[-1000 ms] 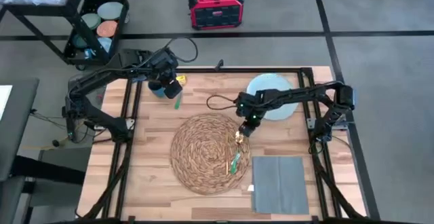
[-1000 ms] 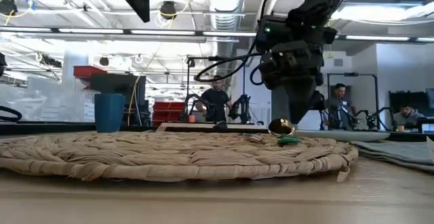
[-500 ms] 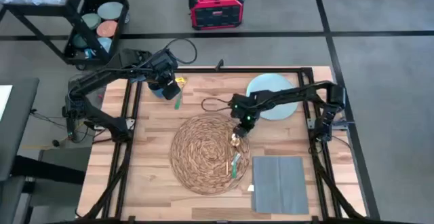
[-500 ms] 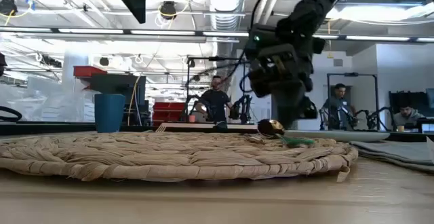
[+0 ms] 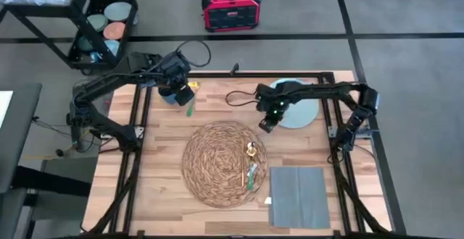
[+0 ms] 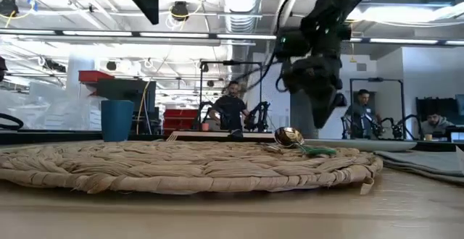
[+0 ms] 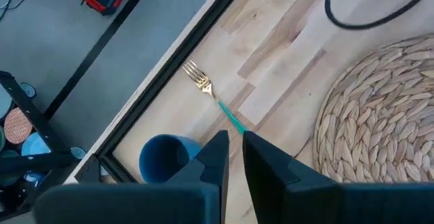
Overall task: Set table place
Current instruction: Put the light blue plate on the brown placemat to the left of the gold table knife
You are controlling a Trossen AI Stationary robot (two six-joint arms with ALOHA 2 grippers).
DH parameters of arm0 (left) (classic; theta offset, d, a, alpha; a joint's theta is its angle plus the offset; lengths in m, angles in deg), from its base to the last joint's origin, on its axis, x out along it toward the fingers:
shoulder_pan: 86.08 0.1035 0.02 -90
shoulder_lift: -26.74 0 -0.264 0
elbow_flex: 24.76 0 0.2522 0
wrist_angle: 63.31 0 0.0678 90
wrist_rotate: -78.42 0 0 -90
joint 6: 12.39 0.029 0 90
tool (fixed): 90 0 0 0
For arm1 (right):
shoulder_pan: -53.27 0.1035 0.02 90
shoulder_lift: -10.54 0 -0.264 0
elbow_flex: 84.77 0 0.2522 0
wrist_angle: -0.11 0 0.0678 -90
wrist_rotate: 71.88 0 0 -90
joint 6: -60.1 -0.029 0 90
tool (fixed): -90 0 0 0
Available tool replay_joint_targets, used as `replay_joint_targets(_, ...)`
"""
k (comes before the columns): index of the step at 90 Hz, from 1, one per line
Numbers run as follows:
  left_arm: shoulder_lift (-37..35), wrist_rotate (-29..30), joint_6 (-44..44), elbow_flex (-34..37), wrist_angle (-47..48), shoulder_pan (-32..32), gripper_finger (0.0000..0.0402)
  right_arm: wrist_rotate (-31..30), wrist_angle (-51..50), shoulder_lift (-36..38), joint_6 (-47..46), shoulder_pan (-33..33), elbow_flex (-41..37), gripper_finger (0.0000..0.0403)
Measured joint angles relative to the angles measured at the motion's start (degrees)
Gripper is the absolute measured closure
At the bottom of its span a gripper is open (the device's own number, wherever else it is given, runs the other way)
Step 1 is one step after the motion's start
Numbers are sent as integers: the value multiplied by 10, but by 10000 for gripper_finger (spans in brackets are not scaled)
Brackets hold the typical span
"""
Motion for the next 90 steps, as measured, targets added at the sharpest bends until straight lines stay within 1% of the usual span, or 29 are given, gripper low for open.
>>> replay_joint_targets(11, 0, 0, 10, 0, -39, 0, 373, -17, -13, 14, 44, -58, 0, 403)
replay_joint_targets(20, 1, 0, 52, 0, -57, 0, 373, -31, -63, 15, 110, -110, 0, 403)
replay_joint_targets(30, 2, 0, 86, 3, -67, 3, 373, -51, -115, 20, 169, -192, 8, 391)
replay_joint_targets(39, 1, 0, 104, 23, -94, 5, 371, -58, -115, 20, 177, -271, 30, 360)
replay_joint_targets(49, 2, -2, 108, 49, -95, 10, 362, -59, -85, 20, 171, -347, 57, 315)
replay_joint_targets(59, 2, -3, 114, 79, -111, 12, 348, -65, -41, 18, 135, -407, 64, 267)
replay_joint_targets(67, 3, -5, 104, 93, -112, 12, 337, -65, -27, 1, 100, -434, 64, 231)
replay_joint_targets(75, 2, -5, 102, 100, -117, 12, 330, -64, -26, -27, 94, -438, 64, 203)
replay_joint_targets(81, 2, -5, 96, 101, -117, 12, 326, -72, -25, -51, 94, -437, 65, 193)
replay_joint_targets(90, 2, -5, 95, 101, -117, 12, 326, -77, -34, -98, 85, -436, 65, 190)
